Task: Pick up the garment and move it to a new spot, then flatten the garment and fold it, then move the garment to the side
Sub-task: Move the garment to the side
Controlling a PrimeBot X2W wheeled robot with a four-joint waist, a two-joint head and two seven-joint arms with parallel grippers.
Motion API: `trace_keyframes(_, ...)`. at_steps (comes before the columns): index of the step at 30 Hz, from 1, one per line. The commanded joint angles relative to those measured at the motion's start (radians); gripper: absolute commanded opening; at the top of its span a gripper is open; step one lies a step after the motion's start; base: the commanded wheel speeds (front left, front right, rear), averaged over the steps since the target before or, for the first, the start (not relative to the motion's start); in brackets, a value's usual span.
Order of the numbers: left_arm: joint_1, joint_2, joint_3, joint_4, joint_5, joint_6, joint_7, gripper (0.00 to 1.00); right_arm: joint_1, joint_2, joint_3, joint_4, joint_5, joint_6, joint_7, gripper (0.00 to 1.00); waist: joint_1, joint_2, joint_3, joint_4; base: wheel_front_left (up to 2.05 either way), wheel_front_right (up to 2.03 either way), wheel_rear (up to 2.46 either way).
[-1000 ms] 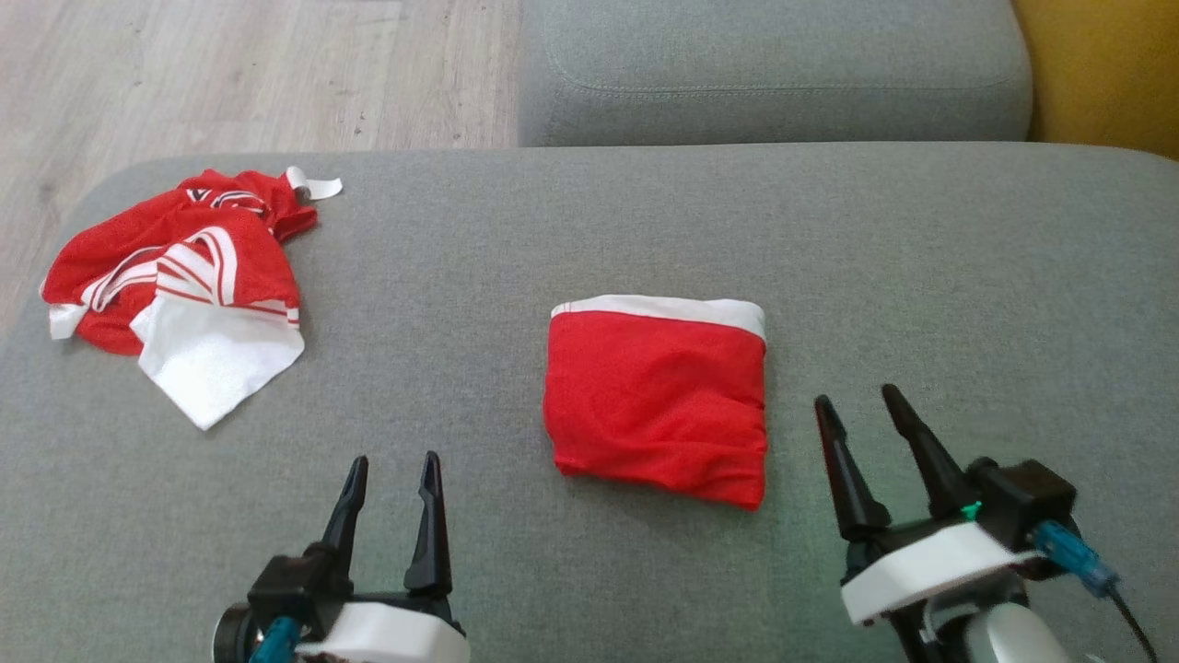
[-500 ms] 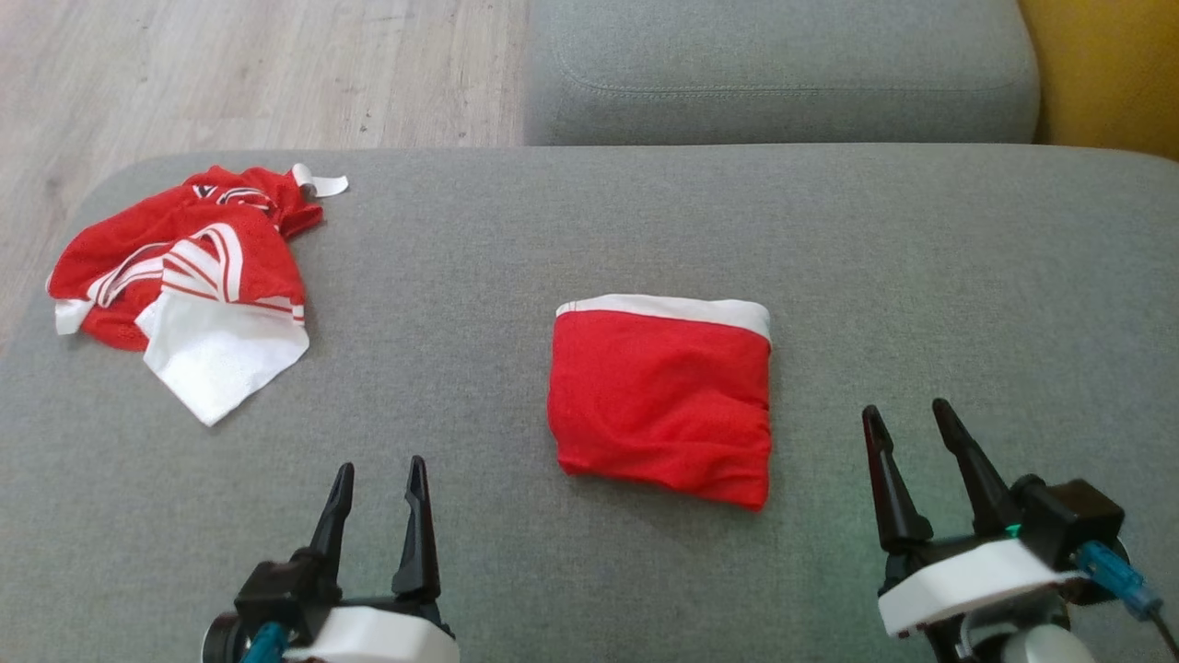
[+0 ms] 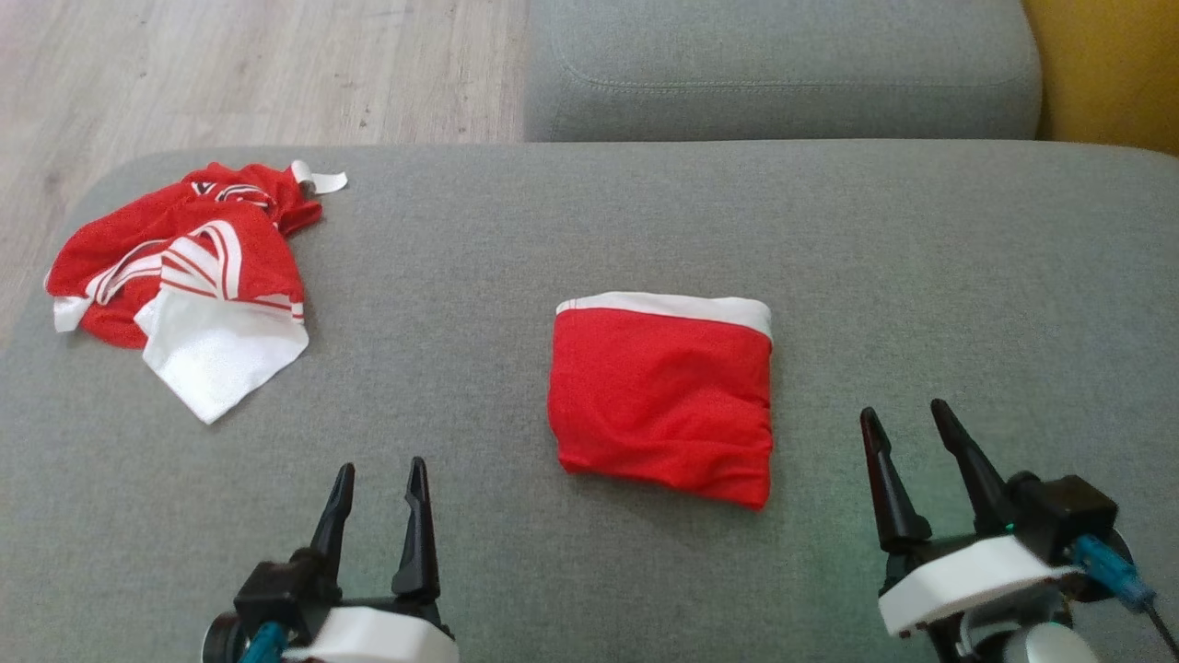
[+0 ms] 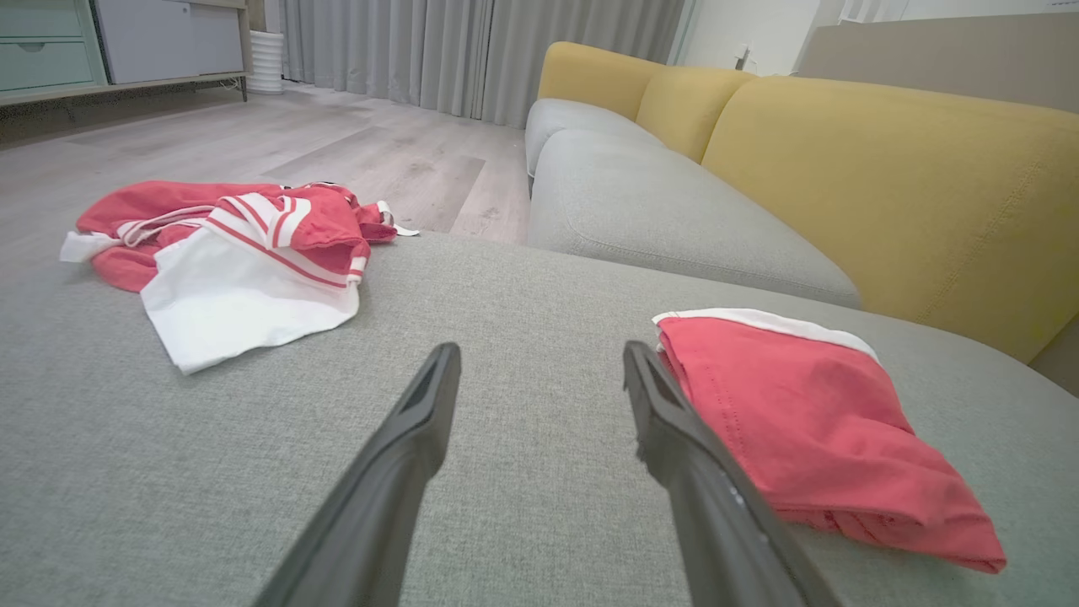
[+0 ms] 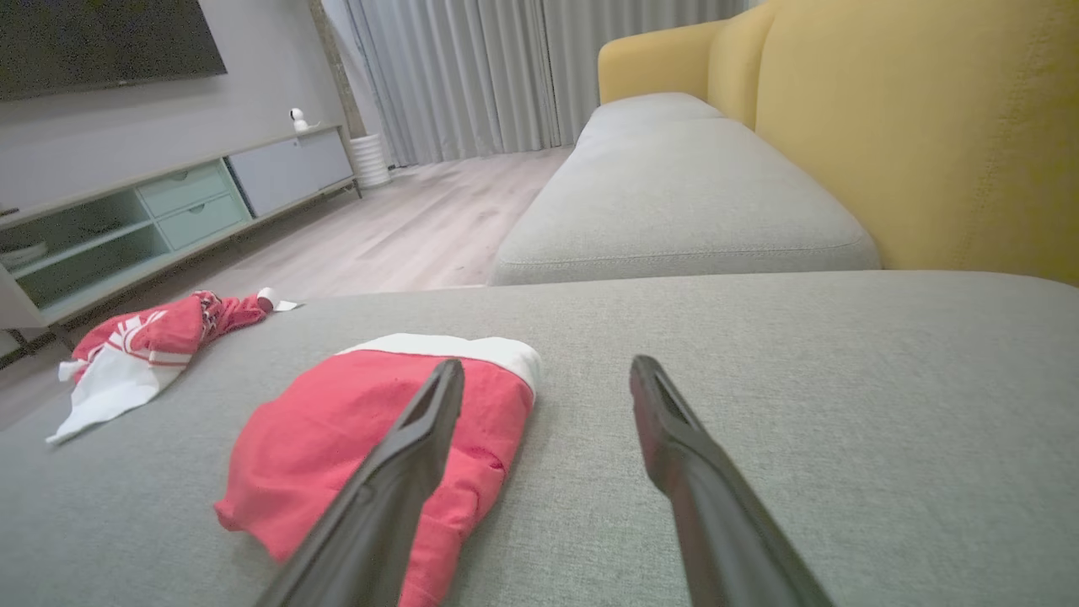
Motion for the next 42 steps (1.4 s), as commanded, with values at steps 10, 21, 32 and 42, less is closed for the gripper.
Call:
trace_keyframes(10,-0.064,-0.002,0.038,-0.023,0.018,-0.006,-0.012,1.0,-0.221,-0.003,0.019,-0.005,-0.047,0.008,0.219,1.0,0.0,-0.0001,0.05,0.02,0.0,0.0,0.0)
trace_keyframes(21,-0.099,-0.025,0.035,-0.007,0.029,-0.026,-0.012,1.0,-0.378,-0.003,-0.013,0.215,0.009,0.008,0.454,1.0,0.0,-0.0001,0.109,0.12,0.0,0.0,0.0)
trace_keyframes(32,-0.1,-0.049,0.05,0.008,0.05,-0.045,-0.012,1.0,-0.43,-0.003,-0.035,0.385,0.089,0.008,0.499,0.32,0.0,-0.0001,0.143,0.178,0.0,0.0,0.0)
trace_keyframes(42,-0.118,-0.048,0.046,0.004,0.073,-0.058,-0.012,1.0,-0.481,-0.004,-0.03,0.386,0.049,0.008,0.419,0.0,0.0,-0.0001,0.183,0.097,0.0,0.0,0.0)
